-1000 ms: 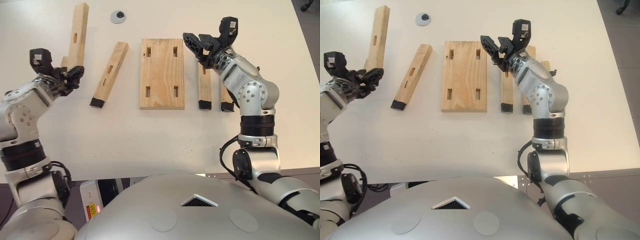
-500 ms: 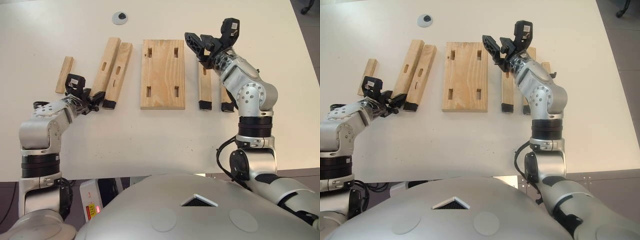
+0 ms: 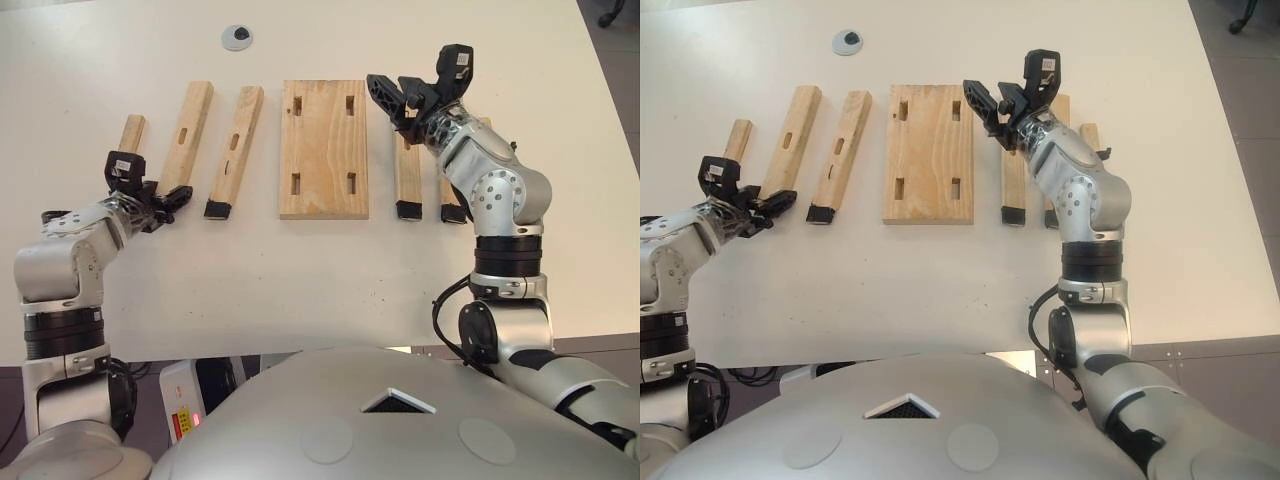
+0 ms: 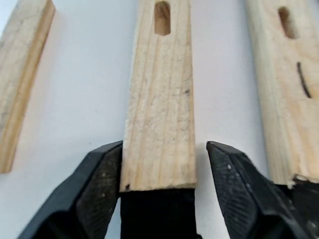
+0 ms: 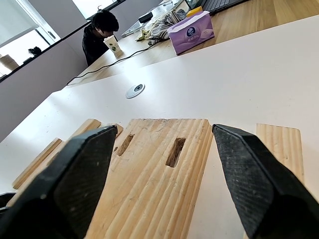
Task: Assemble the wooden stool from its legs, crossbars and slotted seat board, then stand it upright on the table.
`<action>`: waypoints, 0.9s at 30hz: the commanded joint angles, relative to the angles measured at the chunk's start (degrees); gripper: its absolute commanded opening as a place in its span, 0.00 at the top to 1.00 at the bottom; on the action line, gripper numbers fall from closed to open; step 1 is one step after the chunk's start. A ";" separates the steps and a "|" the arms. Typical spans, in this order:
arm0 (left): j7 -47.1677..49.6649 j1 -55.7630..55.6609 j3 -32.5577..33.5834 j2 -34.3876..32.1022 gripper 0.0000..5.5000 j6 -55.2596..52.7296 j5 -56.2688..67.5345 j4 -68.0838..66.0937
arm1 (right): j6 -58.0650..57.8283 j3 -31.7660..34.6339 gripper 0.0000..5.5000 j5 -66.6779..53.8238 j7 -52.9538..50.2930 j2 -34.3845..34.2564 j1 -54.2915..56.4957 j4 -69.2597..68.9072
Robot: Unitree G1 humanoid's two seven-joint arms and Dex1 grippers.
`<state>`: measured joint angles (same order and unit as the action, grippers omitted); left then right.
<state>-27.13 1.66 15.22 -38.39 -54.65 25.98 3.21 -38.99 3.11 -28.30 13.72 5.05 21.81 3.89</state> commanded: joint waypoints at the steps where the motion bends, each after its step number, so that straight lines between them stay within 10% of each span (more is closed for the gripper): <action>1: -7.66 -5.77 12.35 -11.58 0.38 -4.47 5.74 -4.14 | -0.78 -0.87 0.36 0.88 0.65 -0.03 -0.64 -0.34; 20: -18.30 -19.42 -4.09 -8.22 0.20 25.58 -10.98 -50.88 | 0.10 -1.11 0.36 2.63 1.82 0.26 1.23 2.51; 27: -17.16 -17.35 -6.44 -6.06 0.39 29.52 -14.30 -55.19 | 0.19 -0.79 0.36 3.17 1.83 0.24 1.47 2.78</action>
<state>-43.87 -19.29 11.15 -47.26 -23.20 13.56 -51.17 -38.88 2.18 -26.00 15.90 5.13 22.37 6.52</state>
